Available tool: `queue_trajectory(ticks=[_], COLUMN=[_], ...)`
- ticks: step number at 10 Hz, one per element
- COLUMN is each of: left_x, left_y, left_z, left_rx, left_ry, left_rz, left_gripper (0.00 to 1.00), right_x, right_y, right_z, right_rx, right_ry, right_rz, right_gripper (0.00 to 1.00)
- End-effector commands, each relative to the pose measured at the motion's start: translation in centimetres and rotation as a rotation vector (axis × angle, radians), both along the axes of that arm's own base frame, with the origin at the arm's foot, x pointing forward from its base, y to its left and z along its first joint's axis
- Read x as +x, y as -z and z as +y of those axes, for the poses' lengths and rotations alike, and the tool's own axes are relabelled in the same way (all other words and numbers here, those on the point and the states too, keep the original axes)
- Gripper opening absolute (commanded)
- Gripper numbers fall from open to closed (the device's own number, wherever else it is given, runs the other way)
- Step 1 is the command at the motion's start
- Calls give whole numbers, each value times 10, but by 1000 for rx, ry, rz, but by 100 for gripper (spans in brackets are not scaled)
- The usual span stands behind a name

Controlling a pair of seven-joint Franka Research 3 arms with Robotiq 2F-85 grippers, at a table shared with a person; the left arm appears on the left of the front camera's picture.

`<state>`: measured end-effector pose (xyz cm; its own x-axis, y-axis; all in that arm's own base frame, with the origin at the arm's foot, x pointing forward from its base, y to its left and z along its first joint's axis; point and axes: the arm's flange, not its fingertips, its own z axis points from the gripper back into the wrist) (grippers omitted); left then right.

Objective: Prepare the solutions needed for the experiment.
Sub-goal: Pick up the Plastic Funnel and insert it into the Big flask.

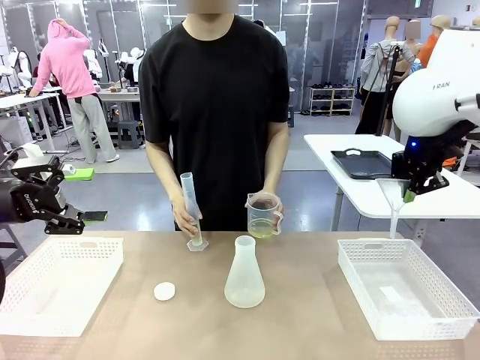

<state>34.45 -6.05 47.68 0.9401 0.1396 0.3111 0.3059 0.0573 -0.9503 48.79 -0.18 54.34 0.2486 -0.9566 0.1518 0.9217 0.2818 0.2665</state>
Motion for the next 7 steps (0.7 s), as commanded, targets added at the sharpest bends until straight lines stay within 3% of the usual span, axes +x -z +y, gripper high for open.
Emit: queue_trajectory(ticks=[1, 2, 6, 7], left_x=[-1, -1, -1, -1], left_y=[-1, -1, -1, -1], left_z=[0, 0, 0, 0], left_rx=[-8, -8, -8, -8], left_ry=[10, 10, 10, 10], left_rz=[-2, -2, -2, -2], left_gripper=[100, 100, 100, 100], right_x=[-11, 0, 0, -5], right_y=[22, 0, 0, 3], right_z=[3, 0, 0, -1], right_rx=[-18, 0, 0, -7], right_ry=[48, 0, 0, 6], right_rz=[-98, 0, 0, -8], right_gripper=[0, 0, 0, 6])
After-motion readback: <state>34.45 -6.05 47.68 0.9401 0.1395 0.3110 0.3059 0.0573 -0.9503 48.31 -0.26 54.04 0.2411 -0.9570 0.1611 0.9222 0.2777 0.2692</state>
